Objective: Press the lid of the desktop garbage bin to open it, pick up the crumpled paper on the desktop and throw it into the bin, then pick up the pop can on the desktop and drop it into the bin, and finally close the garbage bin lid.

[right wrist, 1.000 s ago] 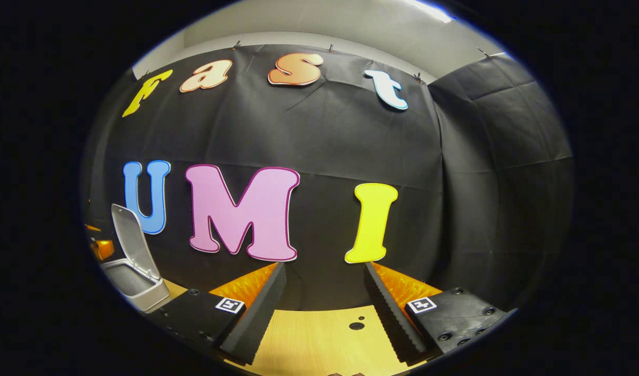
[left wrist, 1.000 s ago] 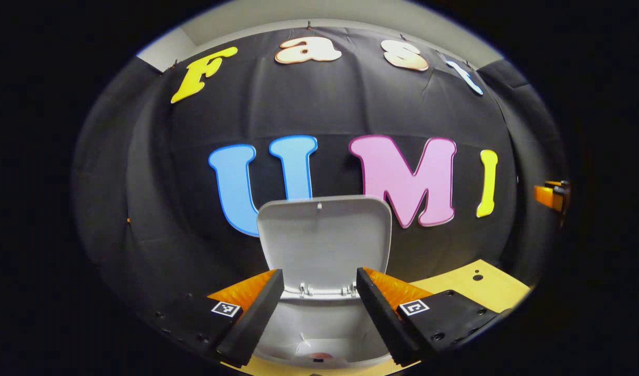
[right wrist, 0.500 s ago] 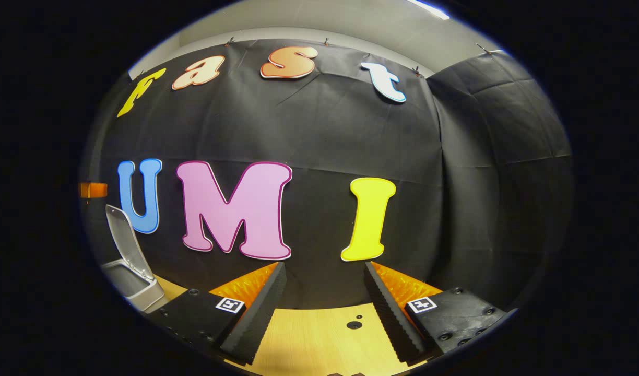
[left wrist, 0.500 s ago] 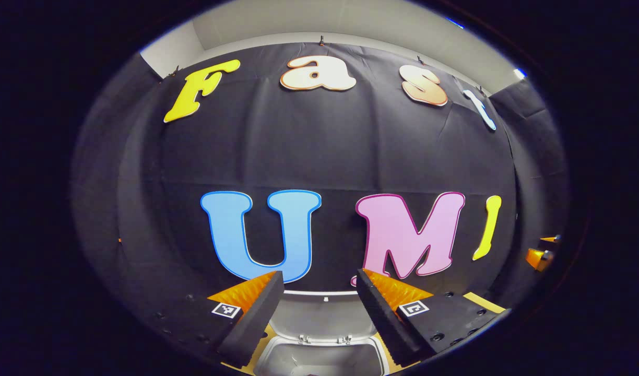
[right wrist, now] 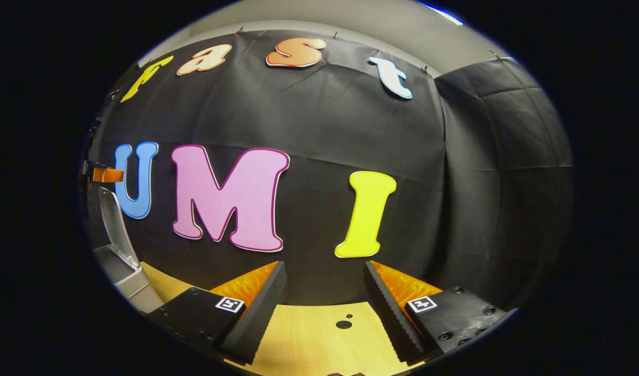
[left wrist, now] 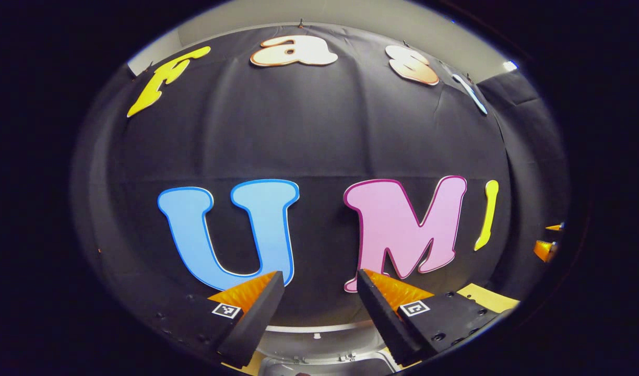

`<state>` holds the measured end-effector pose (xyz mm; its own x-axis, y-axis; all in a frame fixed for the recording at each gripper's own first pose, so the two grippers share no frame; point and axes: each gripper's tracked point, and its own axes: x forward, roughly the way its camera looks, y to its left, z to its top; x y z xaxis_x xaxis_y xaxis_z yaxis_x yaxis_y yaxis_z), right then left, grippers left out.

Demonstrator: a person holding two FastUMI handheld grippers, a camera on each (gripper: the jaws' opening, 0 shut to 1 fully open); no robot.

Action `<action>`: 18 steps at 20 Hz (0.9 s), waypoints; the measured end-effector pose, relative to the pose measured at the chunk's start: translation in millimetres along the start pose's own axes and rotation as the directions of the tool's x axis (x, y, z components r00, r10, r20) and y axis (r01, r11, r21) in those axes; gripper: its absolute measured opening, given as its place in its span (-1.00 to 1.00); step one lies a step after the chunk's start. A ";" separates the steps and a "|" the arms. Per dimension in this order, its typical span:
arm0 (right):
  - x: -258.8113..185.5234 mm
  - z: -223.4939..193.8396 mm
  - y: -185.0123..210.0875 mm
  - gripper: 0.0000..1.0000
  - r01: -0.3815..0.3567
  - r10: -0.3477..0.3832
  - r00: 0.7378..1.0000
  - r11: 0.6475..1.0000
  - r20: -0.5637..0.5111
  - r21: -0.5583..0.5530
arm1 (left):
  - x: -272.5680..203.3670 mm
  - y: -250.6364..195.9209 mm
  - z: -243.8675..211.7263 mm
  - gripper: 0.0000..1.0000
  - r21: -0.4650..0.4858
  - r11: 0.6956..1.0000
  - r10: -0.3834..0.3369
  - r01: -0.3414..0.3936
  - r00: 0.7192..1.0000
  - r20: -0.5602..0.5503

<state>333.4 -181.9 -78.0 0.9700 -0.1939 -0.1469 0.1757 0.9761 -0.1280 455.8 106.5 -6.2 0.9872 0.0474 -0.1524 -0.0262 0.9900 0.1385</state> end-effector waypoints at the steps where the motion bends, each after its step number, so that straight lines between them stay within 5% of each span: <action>1: 0.3 -1.3 0.8 0.94 -0.001 0.001 1.000 1.000 -0.003 0.001 | 1.7 -1.4 -5.6 0.89 -0.003 1.000 -0.006 0.006 1.000 -0.020; 11: -7.8 -12.7 22.0 0.94 -0.046 0.046 0.999 0.999 -0.029 0.023 | -48.0 -5.2 -43.4 0.97 -0.056 0.997 -0.060 0.052 0.985 -0.161; 18: -24.3 -31.3 38.5 0.94 -0.085 0.086 0.994 0.996 -0.062 0.020 | -102.1 -9.4 -80.3 0.97 -0.059 0.998 -0.027 0.016 0.981 -0.192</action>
<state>311.2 -142.7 -110.1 0.9692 -0.1152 -0.2176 0.0962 0.9907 -0.0959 342.6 102.9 -70.6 0.9388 0.0450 -0.3414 -0.0195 0.9968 0.0777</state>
